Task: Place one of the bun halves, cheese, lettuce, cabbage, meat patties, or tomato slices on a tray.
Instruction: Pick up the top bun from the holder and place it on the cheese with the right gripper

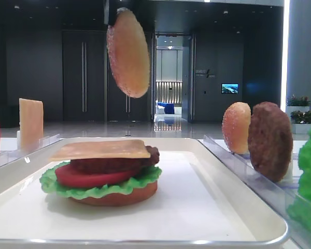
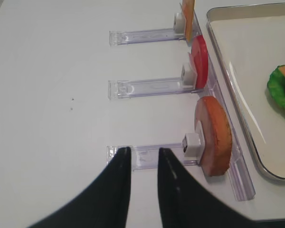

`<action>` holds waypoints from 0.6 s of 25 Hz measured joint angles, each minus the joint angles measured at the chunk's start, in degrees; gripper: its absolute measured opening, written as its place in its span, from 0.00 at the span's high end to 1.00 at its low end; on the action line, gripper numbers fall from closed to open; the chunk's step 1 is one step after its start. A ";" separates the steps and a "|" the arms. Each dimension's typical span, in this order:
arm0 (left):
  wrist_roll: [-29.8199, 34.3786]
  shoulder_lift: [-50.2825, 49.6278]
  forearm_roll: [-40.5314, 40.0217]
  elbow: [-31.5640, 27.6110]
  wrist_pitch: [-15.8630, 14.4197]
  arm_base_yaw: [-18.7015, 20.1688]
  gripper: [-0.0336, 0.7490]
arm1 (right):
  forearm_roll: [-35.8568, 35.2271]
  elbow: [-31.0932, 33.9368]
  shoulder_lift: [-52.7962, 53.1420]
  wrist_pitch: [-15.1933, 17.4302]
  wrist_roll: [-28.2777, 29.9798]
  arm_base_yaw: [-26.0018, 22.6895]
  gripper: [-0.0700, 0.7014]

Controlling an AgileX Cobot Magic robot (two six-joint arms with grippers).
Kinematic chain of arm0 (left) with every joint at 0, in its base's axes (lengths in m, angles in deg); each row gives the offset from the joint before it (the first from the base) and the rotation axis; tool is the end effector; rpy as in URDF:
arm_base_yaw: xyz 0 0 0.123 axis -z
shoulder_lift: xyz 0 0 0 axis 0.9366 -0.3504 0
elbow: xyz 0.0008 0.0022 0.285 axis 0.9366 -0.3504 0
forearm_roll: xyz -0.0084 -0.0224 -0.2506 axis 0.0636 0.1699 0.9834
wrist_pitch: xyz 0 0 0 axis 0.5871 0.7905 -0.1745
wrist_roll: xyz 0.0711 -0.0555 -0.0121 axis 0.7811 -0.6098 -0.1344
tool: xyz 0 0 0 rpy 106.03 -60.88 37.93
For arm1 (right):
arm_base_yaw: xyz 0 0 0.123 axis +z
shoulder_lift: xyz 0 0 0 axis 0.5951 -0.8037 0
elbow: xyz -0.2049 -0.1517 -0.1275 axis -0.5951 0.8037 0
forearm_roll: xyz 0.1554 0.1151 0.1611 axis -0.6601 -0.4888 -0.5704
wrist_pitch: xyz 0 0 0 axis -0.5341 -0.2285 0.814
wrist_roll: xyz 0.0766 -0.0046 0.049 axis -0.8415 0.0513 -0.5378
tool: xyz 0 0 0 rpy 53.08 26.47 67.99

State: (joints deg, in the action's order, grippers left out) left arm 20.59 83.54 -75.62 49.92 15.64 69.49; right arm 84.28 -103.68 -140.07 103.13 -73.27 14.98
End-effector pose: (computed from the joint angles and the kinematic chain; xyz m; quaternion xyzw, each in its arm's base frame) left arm -0.0063 0.0021 0.2659 0.0187 0.8685 0.0238 0.4948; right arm 0.2473 0.3062 0.3130 -0.2189 0.9624 0.0871 0.1353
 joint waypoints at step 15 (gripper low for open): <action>0.00 0.00 0.00 0.00 0.00 0.00 0.77 | -29.24 12.77 6.36 -12.38 22.31 -6.29 0.77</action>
State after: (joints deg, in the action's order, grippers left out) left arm 20.59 83.54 -75.62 49.92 15.64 69.49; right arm 55.04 -90.91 -133.71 90.75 -50.96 8.69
